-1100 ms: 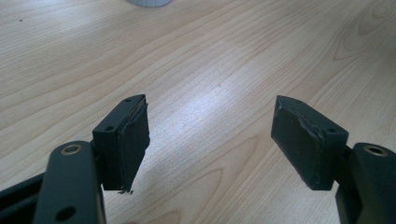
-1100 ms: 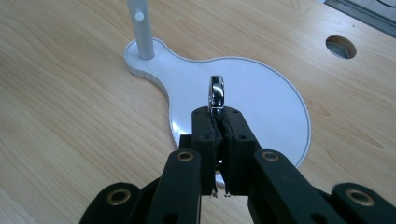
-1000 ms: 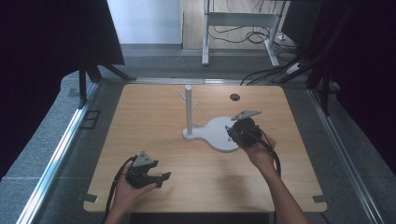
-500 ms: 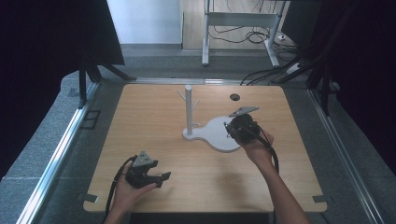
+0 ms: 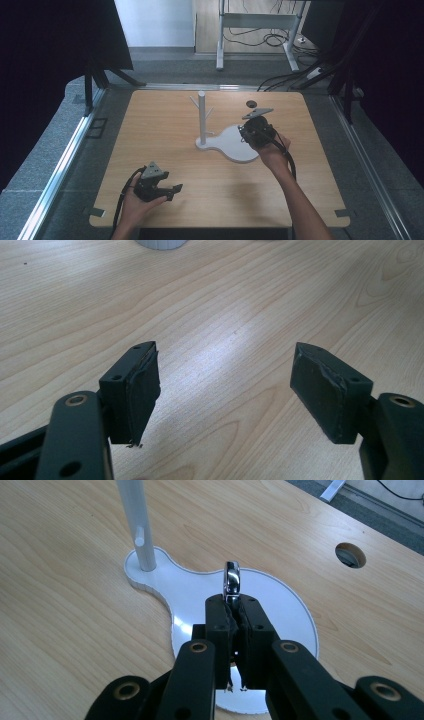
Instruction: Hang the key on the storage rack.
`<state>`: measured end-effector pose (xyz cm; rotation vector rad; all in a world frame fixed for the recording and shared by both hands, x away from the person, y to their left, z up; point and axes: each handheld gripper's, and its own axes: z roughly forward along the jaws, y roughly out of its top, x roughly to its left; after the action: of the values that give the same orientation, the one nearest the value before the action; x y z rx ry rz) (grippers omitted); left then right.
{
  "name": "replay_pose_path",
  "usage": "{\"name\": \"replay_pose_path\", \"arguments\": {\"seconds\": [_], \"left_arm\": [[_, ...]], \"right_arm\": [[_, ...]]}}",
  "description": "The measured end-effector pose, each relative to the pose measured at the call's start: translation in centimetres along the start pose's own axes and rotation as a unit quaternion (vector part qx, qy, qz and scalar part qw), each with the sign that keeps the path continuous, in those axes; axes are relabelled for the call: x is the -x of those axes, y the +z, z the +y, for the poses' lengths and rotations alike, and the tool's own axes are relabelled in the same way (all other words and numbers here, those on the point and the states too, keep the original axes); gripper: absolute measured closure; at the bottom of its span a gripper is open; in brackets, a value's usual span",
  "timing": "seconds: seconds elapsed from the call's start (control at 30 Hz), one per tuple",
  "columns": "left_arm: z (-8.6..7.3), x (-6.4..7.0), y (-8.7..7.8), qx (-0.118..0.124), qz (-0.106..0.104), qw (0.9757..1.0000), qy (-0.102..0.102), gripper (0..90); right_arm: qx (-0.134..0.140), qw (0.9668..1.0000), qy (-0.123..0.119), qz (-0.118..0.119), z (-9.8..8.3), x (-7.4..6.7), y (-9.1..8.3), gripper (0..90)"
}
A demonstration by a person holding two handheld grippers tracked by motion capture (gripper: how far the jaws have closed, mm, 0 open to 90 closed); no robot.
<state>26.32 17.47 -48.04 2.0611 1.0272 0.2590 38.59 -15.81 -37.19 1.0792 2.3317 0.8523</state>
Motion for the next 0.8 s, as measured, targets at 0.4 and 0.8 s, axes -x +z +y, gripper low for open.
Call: {"name": "replay_pose_path", "arguments": {"seconds": [0.4,0.8], "left_arm": [[0.0,0.0,0.1,-0.001,-0.001,1.0000,0.003,28.4],[0.0,0.1,0.1,-0.002,-0.004,1.0000,0.002,28.4]], "right_arm": [[-0.005,0.9999,-0.009,-0.003,0.9,-0.3,1.3,84.6],[-0.003,1.0000,-0.004,-0.006,1.7,0.1,2.7,84.7]]}}
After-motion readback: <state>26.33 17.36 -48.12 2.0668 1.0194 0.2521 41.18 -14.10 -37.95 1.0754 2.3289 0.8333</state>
